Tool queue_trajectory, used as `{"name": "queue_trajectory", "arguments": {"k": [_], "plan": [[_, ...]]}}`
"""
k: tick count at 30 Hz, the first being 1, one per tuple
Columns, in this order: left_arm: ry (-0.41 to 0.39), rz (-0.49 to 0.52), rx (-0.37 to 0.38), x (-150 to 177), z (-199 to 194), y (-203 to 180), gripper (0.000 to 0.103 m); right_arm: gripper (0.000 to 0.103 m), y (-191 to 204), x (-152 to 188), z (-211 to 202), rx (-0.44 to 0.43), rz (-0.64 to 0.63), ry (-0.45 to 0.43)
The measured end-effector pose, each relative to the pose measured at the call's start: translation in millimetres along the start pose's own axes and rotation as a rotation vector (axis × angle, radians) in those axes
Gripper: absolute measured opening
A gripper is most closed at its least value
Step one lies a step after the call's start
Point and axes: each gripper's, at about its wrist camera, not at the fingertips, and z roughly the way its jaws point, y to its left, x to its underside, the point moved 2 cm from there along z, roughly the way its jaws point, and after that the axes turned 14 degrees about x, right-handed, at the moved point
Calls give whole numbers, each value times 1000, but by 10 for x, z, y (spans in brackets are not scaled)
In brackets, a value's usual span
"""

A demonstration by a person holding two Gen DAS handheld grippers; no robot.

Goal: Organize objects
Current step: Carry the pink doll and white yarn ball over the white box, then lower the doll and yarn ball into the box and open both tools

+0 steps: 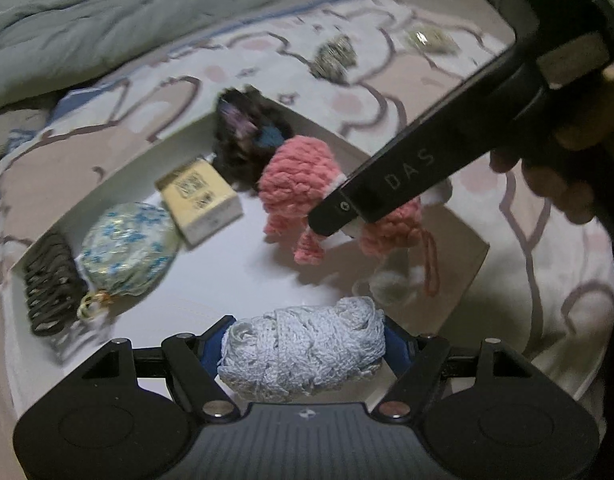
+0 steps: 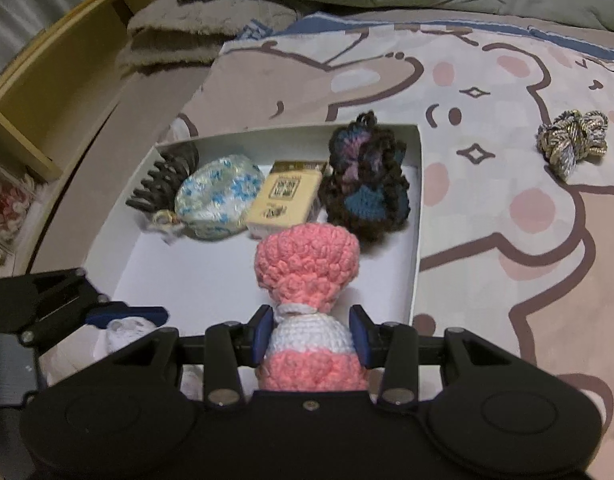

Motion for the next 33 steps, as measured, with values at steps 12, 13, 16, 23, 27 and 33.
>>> {"name": "queue_trajectory", "arguments": {"k": [12, 13, 16, 23, 27, 33], "plan": [[39, 13, 14, -56, 103, -19, 91, 53, -27, 58, -58, 31, -52, 36], [34, -1, 15, -47, 69, -9, 91, 52, -38, 53, -77, 25, -56, 32], [4, -65, 21, -8, -84, 52, 91, 48, -69, 33, -127, 4, -64, 24], [-97, -276, -29, 86, -337, 327, 79, 45, -16, 21, -145, -52, -85, 27], [-123, -394, -48, 116, -292, 483, 69, 43, 60, 68, -87, -53, -117, 39], [-97, -434, -82, 120, -137, 534, 69, 40, 116, 147, 7, 19, -222, 30]]}}
